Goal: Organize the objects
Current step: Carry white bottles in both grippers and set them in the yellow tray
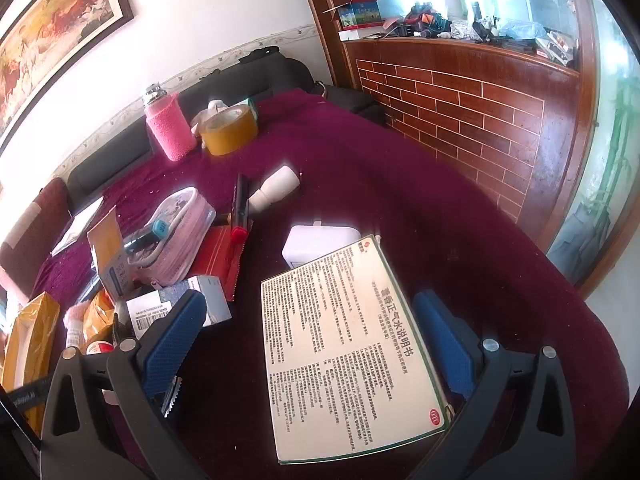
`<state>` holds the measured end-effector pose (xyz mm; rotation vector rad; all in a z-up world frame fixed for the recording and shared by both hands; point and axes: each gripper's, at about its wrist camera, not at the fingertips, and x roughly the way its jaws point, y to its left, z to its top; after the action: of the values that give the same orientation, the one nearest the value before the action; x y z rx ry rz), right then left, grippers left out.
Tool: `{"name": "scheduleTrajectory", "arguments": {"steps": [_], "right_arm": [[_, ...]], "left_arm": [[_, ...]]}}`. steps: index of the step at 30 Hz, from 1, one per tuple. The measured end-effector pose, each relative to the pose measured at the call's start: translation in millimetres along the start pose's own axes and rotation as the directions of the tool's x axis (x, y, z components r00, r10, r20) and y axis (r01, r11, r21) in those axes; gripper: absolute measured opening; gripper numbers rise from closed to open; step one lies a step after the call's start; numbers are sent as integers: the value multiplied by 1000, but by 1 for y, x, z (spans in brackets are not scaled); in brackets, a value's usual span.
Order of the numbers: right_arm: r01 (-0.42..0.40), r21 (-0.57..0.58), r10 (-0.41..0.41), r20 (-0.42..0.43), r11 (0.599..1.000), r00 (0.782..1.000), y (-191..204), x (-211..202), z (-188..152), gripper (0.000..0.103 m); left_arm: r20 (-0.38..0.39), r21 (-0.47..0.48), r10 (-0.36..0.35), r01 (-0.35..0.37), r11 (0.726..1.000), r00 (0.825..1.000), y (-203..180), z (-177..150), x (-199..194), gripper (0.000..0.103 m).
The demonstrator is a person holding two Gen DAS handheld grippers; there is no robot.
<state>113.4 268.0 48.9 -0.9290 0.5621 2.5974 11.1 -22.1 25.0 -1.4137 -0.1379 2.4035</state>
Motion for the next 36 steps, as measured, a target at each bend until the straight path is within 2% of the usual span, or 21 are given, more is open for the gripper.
{"name": "scheduleTrajectory", "arguments": {"steps": [2, 5, 6, 9, 12, 14, 20, 23, 24, 27, 29, 30, 32, 34, 36], "right_arm": [[7, -7, -8, -3, 1000, 1000, 1, -1, 1, 103], [8, -10, -8, -7, 1000, 1000, 0, -3, 2, 103], [6, -8, -6, -7, 1000, 1000, -1, -3, 1, 103], [-4, -1, 4, -4, 1000, 1000, -4, -6, 3, 103], [-12, 1, 12, 1, 1000, 1000, -4, -7, 5, 103], [-30, -3, 30, -16, 1000, 999, -2, -10, 5, 103], [-146, -8, 145, -20, 989, 989, -2, -53, 23, 103], [-197, -128, 188, -79, 972, 979, 33, -65, 24, 103], [-237, -179, 218, -121, 955, 968, 52, -65, 20, 103], [-375, -298, 310, -244, 878, 919, 108, -64, -1, 102], [-443, -351, 341, -315, 825, 886, 146, -55, -12, 97], [-457, -376, 338, -340, 807, 877, 160, -50, -17, 92], [-452, -427, 303, -372, 783, 877, 185, -38, -26, 85], [-435, -450, 256, -405, 780, 878, 198, -20, -31, 71], [-410, -462, 209, -425, 786, 881, 203, -3, -35, 67]], "left_arm": [[-11, 34, 33, -32, 999, 999, -7, 6, 12, 41], [35, 61, 67, -69, 996, 997, -15, 9, 17, 42], [41, 46, 55, -57, 997, 998, -11, 9, 16, 35], [45, -35, -25, 26, 999, 999, 8, 7, 9, 28], [72, -65, -68, 73, 995, 995, 23, -3, -11, 28], [101, -51, -77, 82, 995, 992, 31, -13, -32, 28], [149, -57, -131, 140, 988, 980, 50, -37, -79, 28], [183, -61, -138, 152, 987, 973, 55, -49, -95, 28], [195, -62, -140, 154, 986, 971, 57, -54, -100, 28], [208, -64, -142, 158, 985, 968, 63, -63, -109, 29], [206, -67, -138, 155, 986, 969, 67, -65, -110, 29], [209, -64, -136, 152, 986, 968, 69, -66, -113, 29], [224, -61, -126, 143, 988, 967, 74, -75, -121, 29], [234, -57, -126, 143, 988, 964, 79, -77, -127, 29], [249, -57, -118, 137, 989, 961, 84, -77, -132, 29]]}}
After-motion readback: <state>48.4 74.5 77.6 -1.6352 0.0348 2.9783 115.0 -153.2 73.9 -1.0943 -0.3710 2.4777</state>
